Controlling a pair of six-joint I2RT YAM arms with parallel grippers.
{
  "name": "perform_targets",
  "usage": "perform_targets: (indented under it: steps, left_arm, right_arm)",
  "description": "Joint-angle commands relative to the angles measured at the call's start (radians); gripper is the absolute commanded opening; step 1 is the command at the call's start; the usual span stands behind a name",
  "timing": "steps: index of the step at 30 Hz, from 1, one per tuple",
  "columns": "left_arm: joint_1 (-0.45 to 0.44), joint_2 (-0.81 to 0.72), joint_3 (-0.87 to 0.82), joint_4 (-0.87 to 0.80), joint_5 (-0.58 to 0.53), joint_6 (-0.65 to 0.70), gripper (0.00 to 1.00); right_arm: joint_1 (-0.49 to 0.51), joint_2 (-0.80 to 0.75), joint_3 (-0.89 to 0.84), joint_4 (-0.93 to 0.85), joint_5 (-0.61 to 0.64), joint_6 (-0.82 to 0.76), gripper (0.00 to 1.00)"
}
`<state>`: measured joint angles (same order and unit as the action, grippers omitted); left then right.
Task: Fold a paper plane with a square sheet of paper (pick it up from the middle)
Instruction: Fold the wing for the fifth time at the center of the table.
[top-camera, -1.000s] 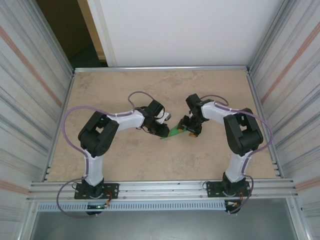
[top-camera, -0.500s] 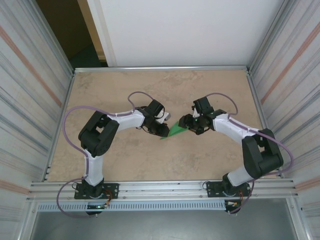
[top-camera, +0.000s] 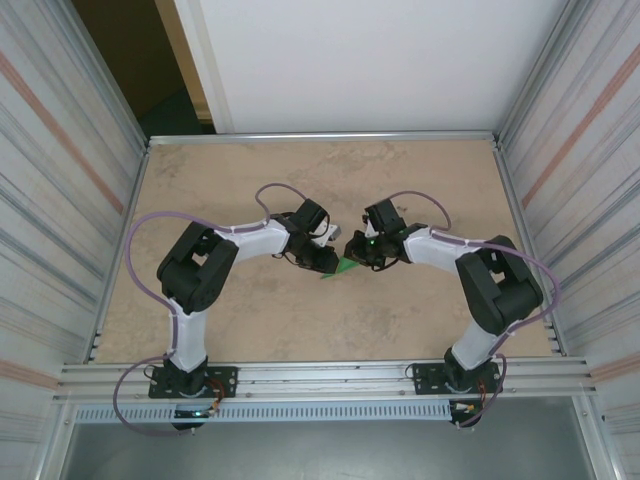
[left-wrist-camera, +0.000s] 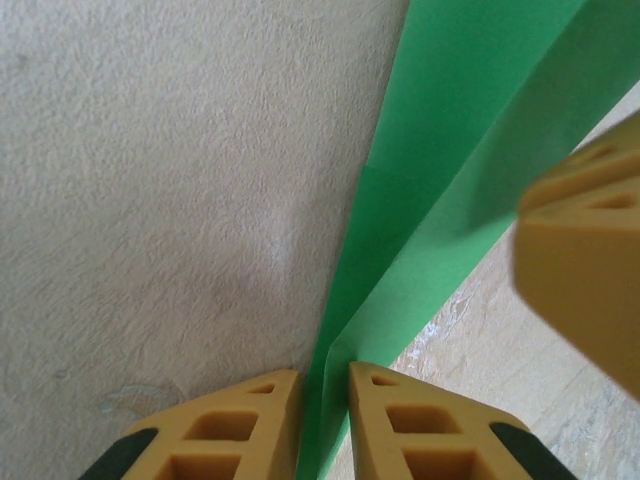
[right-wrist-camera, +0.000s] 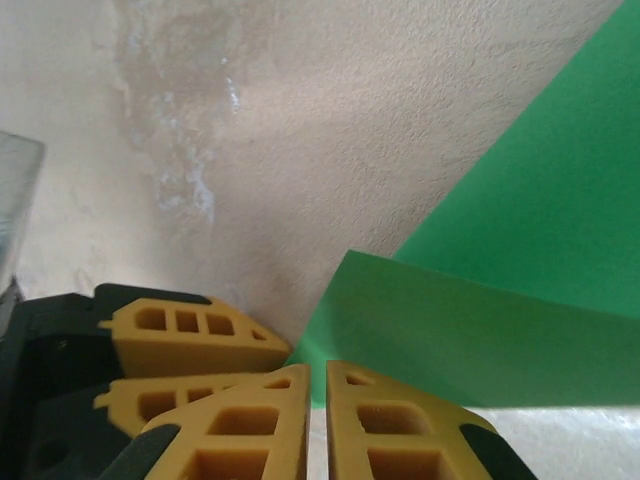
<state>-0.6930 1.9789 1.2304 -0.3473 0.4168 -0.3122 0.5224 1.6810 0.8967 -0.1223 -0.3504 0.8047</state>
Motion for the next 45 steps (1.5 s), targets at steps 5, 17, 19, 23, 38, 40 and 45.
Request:
perform_targets:
  steps: [5,17,19,23,38,40,45]
  left_arm:
    - [-0.022,0.091,-0.025,-0.01,-0.019,-0.01,0.22]
    - [-0.022,0.101,-0.02,-0.012,-0.015,-0.011,0.21]
    - [-0.022,0.101,-0.019,-0.013,-0.014,-0.011,0.2]
    - [-0.022,0.105,-0.016,-0.016,-0.016,-0.013,0.2]
    - [-0.022,0.091,-0.017,-0.021,-0.018,-0.016,0.21]
    - [-0.022,0.09,-0.016,-0.021,-0.018,-0.017,0.21]
    - [-0.019,0.078,-0.007,-0.032,-0.018,-0.019,0.22]
  right_arm:
    - [-0.009,0.052,0.033,0.03,-0.025,0.014,0.13]
    - [-0.027,0.092,0.031,0.009,-0.014,0.006,0.12]
    - [-0.028,0.098,0.032,0.007,-0.016,0.004,0.12]
    - [-0.029,0.103,0.027,0.007,-0.015,0.002,0.12]
    - [-0.03,0.099,-0.068,0.084,-0.01,-0.037,0.12]
    - [-0.031,0.094,-0.086,0.093,-0.01,-0.047,0.12]
    - [-0.035,0.088,-0.108,0.113,-0.017,-0.066,0.12]
